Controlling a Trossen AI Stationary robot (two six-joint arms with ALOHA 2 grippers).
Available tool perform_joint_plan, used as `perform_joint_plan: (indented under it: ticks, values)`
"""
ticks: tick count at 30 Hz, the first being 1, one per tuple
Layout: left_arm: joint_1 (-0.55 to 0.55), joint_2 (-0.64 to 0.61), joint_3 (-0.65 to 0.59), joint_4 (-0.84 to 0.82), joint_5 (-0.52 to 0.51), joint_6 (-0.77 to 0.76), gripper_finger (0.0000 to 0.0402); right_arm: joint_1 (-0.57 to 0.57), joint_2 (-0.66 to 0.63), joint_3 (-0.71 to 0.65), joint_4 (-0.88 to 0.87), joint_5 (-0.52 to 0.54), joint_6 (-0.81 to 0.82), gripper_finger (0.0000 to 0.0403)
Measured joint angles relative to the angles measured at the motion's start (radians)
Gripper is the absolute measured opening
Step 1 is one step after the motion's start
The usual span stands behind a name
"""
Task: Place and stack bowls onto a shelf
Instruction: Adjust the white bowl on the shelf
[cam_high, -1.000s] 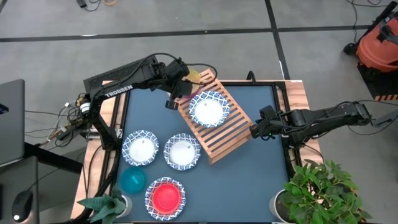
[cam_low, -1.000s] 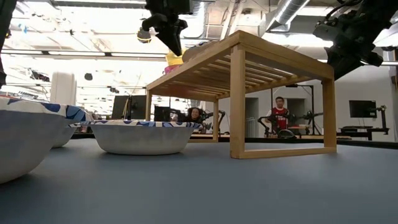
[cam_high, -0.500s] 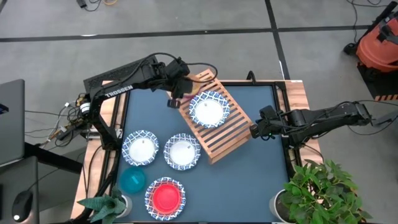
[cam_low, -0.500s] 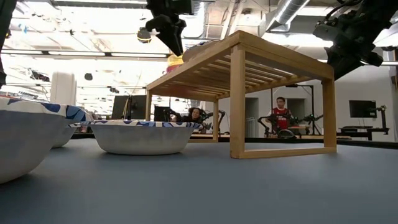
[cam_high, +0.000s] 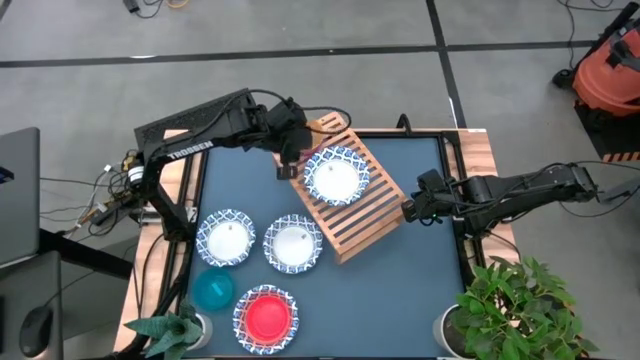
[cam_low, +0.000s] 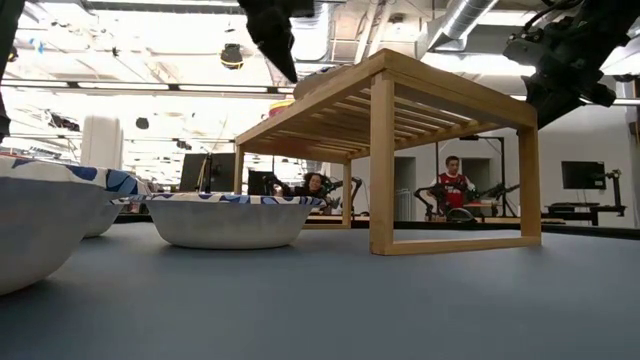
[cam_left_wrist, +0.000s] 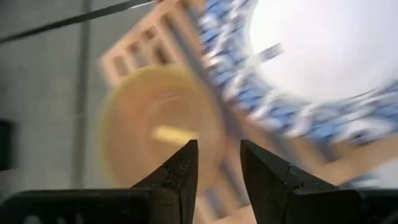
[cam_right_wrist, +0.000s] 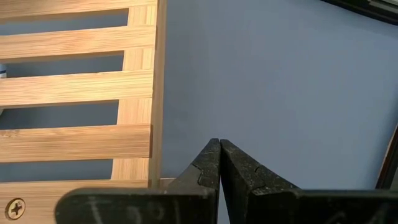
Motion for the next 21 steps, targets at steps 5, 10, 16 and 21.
perform_joint_plan:
  ticks: [5, 10, 16, 21]
  values:
    - [-0.078, 0.000, 0.000, -0.040, 0.120, -0.165, 0.0075, 0.000, 0.000, 0.000, -0.001, 0.000, 0.000, 0.0036]
    - [-0.164, 0.004, 0.000, -0.095, -0.013, -0.209, 0.0025, 0.000, 0.000, 0.000, -0.001, 0.000, -0.001, 0.0036]
    - [-0.178, 0.033, -0.017, -0.110, -0.138, -0.254, 0.0004, 0.000, 0.000, 0.000, -0.004, 0.001, -0.008, 0.0036]
    - [-0.160, 0.055, -0.071, -0.062, -0.126, -0.267, 0.0001, 0.000, 0.000, 0.000, -0.008, 0.001, -0.009, 0.0036]
